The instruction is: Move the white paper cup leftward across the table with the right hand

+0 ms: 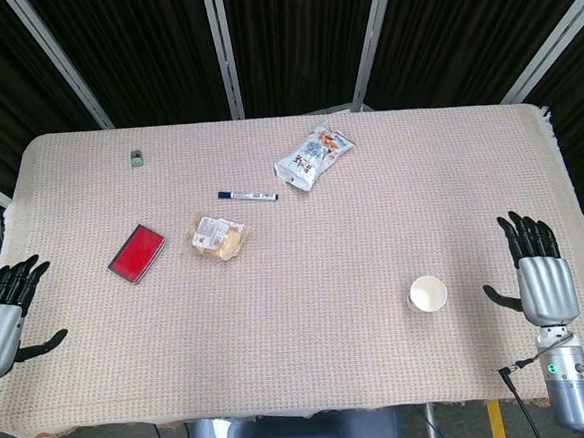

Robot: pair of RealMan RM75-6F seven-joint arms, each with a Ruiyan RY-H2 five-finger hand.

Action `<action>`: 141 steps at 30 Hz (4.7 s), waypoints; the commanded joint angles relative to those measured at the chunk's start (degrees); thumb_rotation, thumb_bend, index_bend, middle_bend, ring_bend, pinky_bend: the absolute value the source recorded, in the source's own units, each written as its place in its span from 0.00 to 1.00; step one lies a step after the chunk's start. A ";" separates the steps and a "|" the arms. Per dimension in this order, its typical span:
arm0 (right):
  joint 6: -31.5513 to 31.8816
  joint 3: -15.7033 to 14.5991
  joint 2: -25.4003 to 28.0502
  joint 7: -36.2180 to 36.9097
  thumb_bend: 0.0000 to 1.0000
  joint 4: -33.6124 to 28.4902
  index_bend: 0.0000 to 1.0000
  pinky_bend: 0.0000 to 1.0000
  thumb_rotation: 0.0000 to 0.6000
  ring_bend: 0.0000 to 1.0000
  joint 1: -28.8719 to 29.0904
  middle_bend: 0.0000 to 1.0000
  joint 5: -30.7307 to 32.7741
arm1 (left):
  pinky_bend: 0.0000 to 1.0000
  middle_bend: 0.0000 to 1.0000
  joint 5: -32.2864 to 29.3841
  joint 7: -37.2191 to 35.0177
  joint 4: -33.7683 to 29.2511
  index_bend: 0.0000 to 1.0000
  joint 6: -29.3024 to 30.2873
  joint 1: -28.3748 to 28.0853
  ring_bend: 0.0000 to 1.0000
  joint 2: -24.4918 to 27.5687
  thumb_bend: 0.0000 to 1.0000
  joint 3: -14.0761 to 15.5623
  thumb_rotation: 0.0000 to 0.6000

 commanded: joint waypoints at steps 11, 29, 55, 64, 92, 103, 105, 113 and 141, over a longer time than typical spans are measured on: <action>0.49 -0.12 0.52 0.34 0.03 -0.43 0.05 0.00 1.00 0.00 -0.59 0.00 0.13 | 0.00 0.00 0.38 0.15 0.09 0.00 -0.22 -0.36 0.00 -0.05 0.13 -0.06 1.00; -5.12 -3.78 9.08 1.27 0.00 -14.55 0.08 0.00 1.00 0.00 -0.17 0.00 -2.97 | 0.00 0.00 0.44 0.65 -0.10 0.00 -0.95 -1.03 0.00 0.00 0.13 -0.18 1.00; -22.48 -1.82 6.25 -12.44 0.01 -21.51 0.21 0.01 1.00 0.00 13.36 0.00 22.51 | 0.00 0.00 0.08 0.55 -0.28 0.00 -1.43 -1.30 0.00 0.15 0.13 -0.16 1.00; -21.99 -2.37 3.63 -15.49 0.04 -18.38 0.22 0.01 1.00 0.00 15.31 0.00 27.36 | 0.00 0.00 -0.03 0.69 -0.36 0.00 -1.51 -1.37 0.00 0.16 0.13 -0.19 1.00; -20.17 -1.40 1.51 -14.68 0.15 -16.66 0.41 0.00 1.00 0.00 17.64 0.00 30.46 | 0.00 0.00 -0.09 0.90 -0.34 0.00 -1.36 -1.33 0.00 0.05 0.13 -0.13 1.00; -20.60 4.91 -0.87 -12.45 0.15 -16.64 0.41 0.00 1.00 0.00 22.47 0.01 35.39 | 0.00 0.00 -0.24 0.96 -0.34 0.00 -1.39 -1.35 0.00 0.00 0.13 -0.17 1.00; -20.54 5.39 -2.35 -12.71 0.15 -15.27 0.41 0.00 1.00 0.00 23.52 0.01 36.31 | 0.00 0.00 -0.27 0.93 -0.34 0.00 -1.44 -1.37 0.00 0.00 0.13 -0.18 1.00; -20.46 6.64 -8.78 -14.36 0.14 -9.80 0.41 0.00 1.00 0.00 27.57 0.01 41.62 | 0.00 0.00 -0.54 1.02 -0.46 0.00 -1.80 -1.57 0.00 0.05 0.13 -0.28 1.00; -20.77 3.53 -9.15 -17.37 0.14 0.36 0.17 0.01 1.00 0.00 28.40 0.00 50.93 | 0.00 0.00 -0.87 1.26 -0.66 0.00 -2.16 -1.78 0.00 0.12 0.13 -0.34 1.00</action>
